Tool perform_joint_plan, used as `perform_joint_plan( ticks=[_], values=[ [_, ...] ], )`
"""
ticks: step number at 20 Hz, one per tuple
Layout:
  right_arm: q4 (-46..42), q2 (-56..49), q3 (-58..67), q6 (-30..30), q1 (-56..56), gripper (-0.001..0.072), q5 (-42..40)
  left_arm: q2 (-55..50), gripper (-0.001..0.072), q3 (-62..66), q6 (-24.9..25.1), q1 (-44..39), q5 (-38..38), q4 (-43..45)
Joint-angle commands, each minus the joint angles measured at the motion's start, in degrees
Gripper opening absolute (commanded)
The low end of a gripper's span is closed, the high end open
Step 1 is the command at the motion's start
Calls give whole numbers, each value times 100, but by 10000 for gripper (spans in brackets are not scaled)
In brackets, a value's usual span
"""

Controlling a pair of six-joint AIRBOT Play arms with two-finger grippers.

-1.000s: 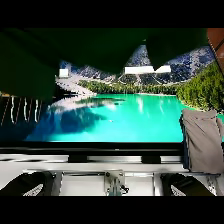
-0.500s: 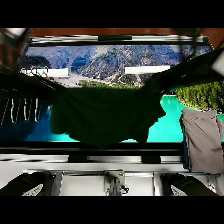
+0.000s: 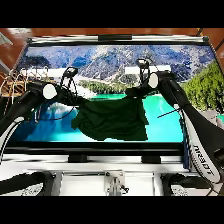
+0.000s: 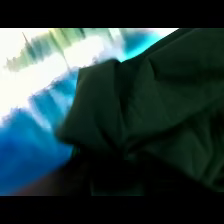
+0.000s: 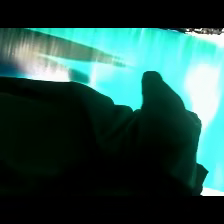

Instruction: Fold the shirts.

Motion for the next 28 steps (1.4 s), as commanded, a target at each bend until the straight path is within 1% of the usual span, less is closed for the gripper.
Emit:
perform_joint_plan(
  ticks=[1, 2, 4, 6, 8, 9, 10, 12, 13, 15, 17, 20, 22, 26, 27, 28],
  values=[
    [-44, 44, -44, 142, -92, 653, -317, -367, 709, 417, -568, 411, -490, -13],
    [-138, 262, -44, 146, -210, 653, -98, -339, 709, 758, -525, 638, -1008, 9],
    [-350, 807, -46, 101, -614, 653, 627, -254, 708, 1399, -129, 1123, -1947, 7],
    [-439, 1246, -55, -111, -1209, 649, 1617, -17, 706, 1633, -44, 1604, -2527, -35],
    [-83, 1502, -278, -391, -1823, 648, 2509, 341, 706, 1250, 4, 1934, -2874, -227],
    [293, 1628, -579, -557, -2090, 648, 2771, 597, 706, 791, 74, 2024, -2903, -459],
    [717, 1751, -964, -704, -2286, 648, 2844, 857, 704, 227, 173, 2063, -2830, -772],
    [1528, 1965, -1836, -914, -2490, 647, 2671, 1451, 702, -1235, 221, 2009, -2402, -1613],
    [1768, 2015, -2205, -949, -2485, 647, 2505, 1674, 702, -1897, 260, 1921, -2074, -1945],
    [1989, 2017, -2656, -999, -2378, 647, 2238, 1858, 702, -2983, 258, 1659, -1421, -2417],
    [1980, 2000, -2837, -977, -2262, 647, 1893, 1792, 703, -3644, 256, 1322, -739, -2747],
    [1963, 1808, -2848, -608, -2201, 647, 1200, 1626, 694, -3952, 133, 767, 393, -3379],
    [2039, 1532, -2848, -551, -2199, 648, 1156, 1453, 694, -3939, 125, 437, 949, -3611],
    [2184, 1158, -2848, -708, -2199, 648, 1200, 1023, 689, -3939, -50, 295, 1392, -3895],
    [2181, 1110, -2848, -728, -2199, 648, 1215, 951, 615, -3939, -48, 297, 1528, -4006],
    [2184, 1084, -2848, -763, -2199, 648, 1222, 898, 594, -3939, -46, 295, 1652, -4098]
  ],
)
